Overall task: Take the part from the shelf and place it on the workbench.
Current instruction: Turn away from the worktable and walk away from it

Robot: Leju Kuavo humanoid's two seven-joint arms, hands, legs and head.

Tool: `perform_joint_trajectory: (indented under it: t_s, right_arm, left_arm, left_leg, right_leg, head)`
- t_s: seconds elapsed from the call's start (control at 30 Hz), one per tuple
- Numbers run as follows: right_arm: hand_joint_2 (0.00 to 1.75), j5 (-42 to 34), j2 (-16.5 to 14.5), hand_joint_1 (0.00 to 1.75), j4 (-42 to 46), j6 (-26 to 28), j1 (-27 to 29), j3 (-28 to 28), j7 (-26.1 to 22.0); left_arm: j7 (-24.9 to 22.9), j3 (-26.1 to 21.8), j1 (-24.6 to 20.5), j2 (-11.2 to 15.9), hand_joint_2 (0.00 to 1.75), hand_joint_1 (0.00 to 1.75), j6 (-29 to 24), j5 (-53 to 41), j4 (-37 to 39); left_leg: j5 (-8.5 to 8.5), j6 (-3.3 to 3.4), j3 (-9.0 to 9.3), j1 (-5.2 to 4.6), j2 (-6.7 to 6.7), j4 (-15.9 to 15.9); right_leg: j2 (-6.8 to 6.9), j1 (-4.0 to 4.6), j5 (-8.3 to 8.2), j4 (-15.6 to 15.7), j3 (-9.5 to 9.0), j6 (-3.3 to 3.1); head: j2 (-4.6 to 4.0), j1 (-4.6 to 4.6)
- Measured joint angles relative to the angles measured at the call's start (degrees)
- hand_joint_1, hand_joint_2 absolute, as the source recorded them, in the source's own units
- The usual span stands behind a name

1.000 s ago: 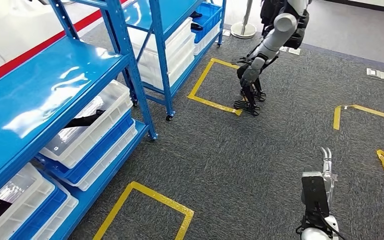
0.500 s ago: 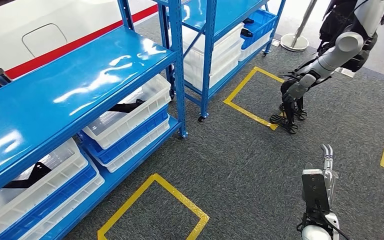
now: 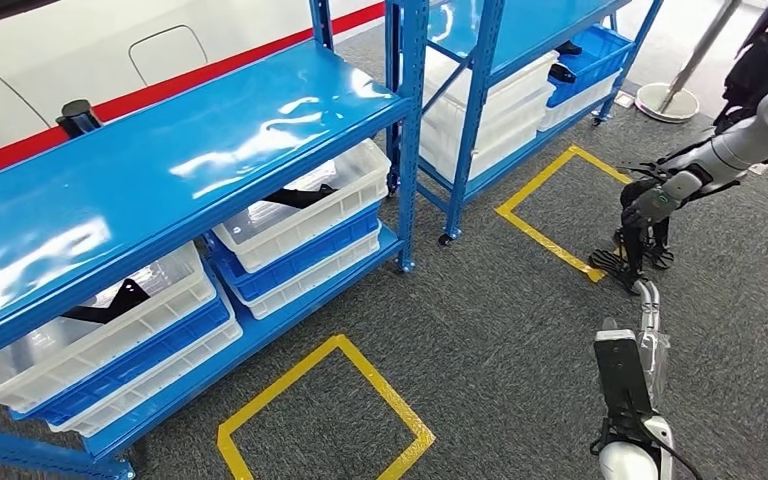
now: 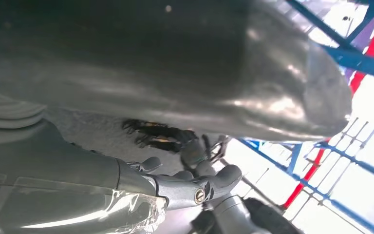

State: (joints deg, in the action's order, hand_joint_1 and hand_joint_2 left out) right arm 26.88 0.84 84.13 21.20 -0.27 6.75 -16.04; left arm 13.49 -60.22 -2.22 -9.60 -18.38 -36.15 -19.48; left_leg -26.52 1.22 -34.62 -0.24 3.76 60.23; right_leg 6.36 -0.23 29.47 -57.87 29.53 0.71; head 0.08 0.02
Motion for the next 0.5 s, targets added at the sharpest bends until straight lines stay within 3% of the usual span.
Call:
perform_joint_trajectory:
  t_s: [0.03,0.07,0.13,0.2,0.27,0.33,0.37,0.4,0.43,0.5]
  right_arm:
    - [0.0,0.16,-0.01,0.0,-0.01,-0.05,-0.16,0.03,0.03]
    - [0.0,0.29,-0.03,0.0,-0.01,-0.1,-0.29,0.05,0.05]
    - [0.0,0.52,-0.16,0.0,0.03,-0.13,-0.56,0.06,0.09]
    - [0.0,0.79,-0.27,0.0,0.1,-0.14,-0.85,0.07,0.1]
    - [0.0,1.12,-0.23,0.0,0.1,-0.14,-0.92,0.28,0.27]
    - [0.0,1.59,-0.24,0.0,0.06,-0.14,-0.84,0.56,0.61]
    - [0.0,1.88,-0.29,0.0,0.06,-0.17,-0.85,0.67,0.81]
    - [0.0,2.2,-0.33,0.0,0.08,-0.26,-0.9,0.75,0.99]
    - [0.0,2.51,-0.37,0.0,0.1,-0.42,-0.97,0.87,1.14]
    - [0.0,3.04,-0.43,0.0,0.14,-0.88,-1.17,1.06,1.38]
  left_arm:
    - [0.0,-0.01,-0.08,0.01,0.0,0.0,0.01,-0.17,-0.08]
    - [0.0,-0.02,-0.14,0.01,0.0,0.0,0.01,-0.32,-0.11]
    - [-0.06,-0.1,-0.1,0.0,0.0,0.0,-0.01,-0.51,-0.13]
    - [-0.14,-0.25,-0.15,-0.03,0.0,0.0,-0.05,-0.61,-0.16]
    - [-0.17,-0.37,-0.41,-0.07,0.0,0.0,-0.1,-0.8,-0.23]
    - [-0.2,-0.52,-0.56,-0.18,0.0,0.0,-0.11,-1.03,-0.26]
    - [-0.22,-0.64,-0.56,-0.26,0.0,0.0,-0.11,-1.16,-0.26]
    - [-0.24,-0.76,-0.55,-0.33,0.0,0.0,-0.11,-1.33,-0.26]
    - [-0.26,-0.86,-0.55,-0.37,0.0,0.0,-0.11,-1.49,-0.26]
    - [-0.26,-0.96,-0.58,-0.38,0.0,0.0,-0.1,-1.75,-0.35]
  left_leg:
    - [0.19,0.29,0.61,-0.27,0.6,-1.38]
    - [0.14,0.53,0.5,-0.52,0.32,-1.53]
    - [0.55,1.12,0.5,-0.46,-1.13,-2.11]
    - [1.2,1.79,0.85,0.05,-2.45,-2.99]
    - [1.6,2.15,0.85,0.38,-3.96,-3.3]
    - [1.74,2.19,0.66,0.42,-5.73,-3.26]
    - [1.81,2.14,0.64,0.45,-6.62,-3.24]
    - [1.88,2.03,0.65,0.52,-7.52,-3.2]
    - [1.93,1.86,0.67,0.62,-8.39,-3.12]
    - [1.96,1.27,0.44,0.7,-10.05,-2.74]
  right_leg:
    - [0.57,0.18,0.09,0.0,-0.05,0.17]
    - [1.15,0.3,0.11,0.09,-0.1,0.34]
    - [1.67,0.32,0.24,0.27,-0.35,0.83]
    - [-1.38,0.22,1.55,-1.84,0.53,1.16]
    - [-5.2,-0.05,4.53,-8.68,3.83,0.95]
    - [-6.12,-0.23,6.82,-15.75,7.39,1.08]
    - [-6.18,-0.35,6.75,-16.71,8.0,1.49]
    - [-6.26,-0.51,5.73,-15.28,7.46,2.08]
    - [-6.65,-0.74,3.99,-11.7,5.87,2.77]
    - [-9.12,-1.29,0.73,-3.47,2.23,3.7]
  head:
    - [0.0,0.02]
    - [-0.01,0.07]
    - [-0.01,0.04]
    - [-0.01,0.08]
    - [-0.01,0.27]
    - [0.0,0.41]
    - [-0.01,0.4]
    - [0.0,0.4]
    - [-0.01,0.4]
    - [-0.01,0.52]
